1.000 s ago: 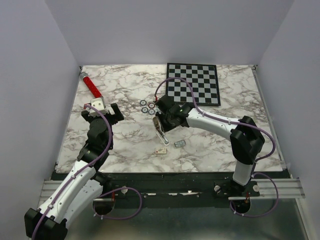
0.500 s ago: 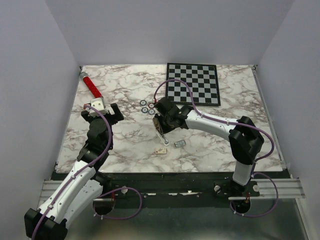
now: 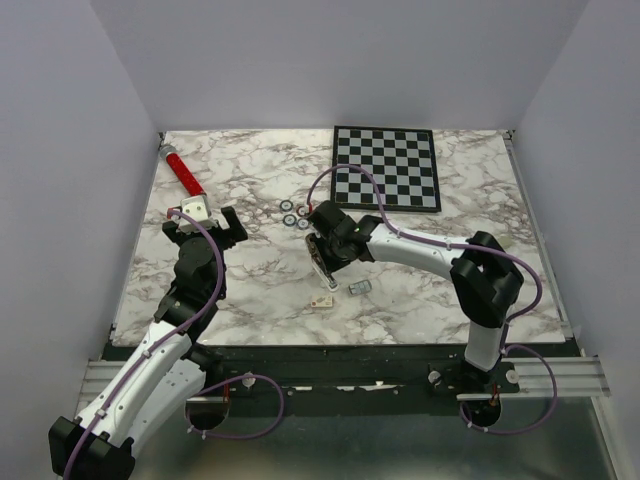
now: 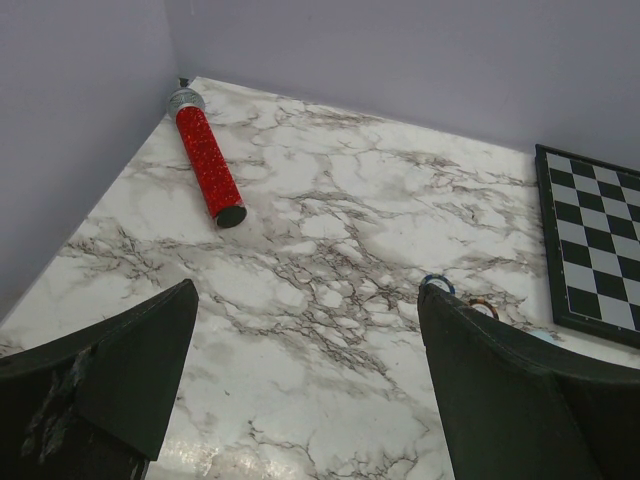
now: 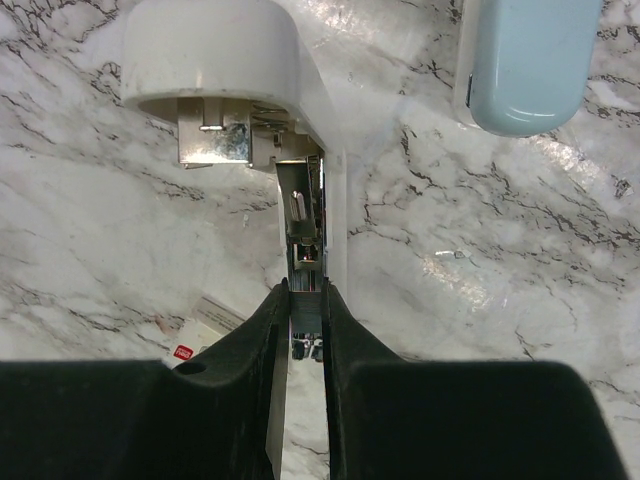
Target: Load the staples into the stapler
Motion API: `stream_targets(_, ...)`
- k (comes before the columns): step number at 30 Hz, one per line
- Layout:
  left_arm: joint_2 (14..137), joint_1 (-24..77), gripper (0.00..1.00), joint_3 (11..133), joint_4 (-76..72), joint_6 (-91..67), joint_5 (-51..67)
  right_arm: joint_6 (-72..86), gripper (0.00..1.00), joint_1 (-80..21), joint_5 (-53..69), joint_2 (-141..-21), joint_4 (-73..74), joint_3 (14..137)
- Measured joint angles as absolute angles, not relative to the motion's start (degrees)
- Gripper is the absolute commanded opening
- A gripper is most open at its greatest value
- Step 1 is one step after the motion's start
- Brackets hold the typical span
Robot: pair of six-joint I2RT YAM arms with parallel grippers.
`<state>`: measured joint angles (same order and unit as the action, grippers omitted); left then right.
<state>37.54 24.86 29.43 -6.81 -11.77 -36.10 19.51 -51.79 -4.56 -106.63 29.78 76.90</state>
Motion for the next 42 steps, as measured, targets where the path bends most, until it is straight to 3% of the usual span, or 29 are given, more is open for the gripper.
stream_targets(42, 37.12, 24.86, 0.99, 29.43, -6.83, -11.75, -36.12, 19.70, 0.23, -52.10, -4.64, -107.39, 28.99, 76.18)
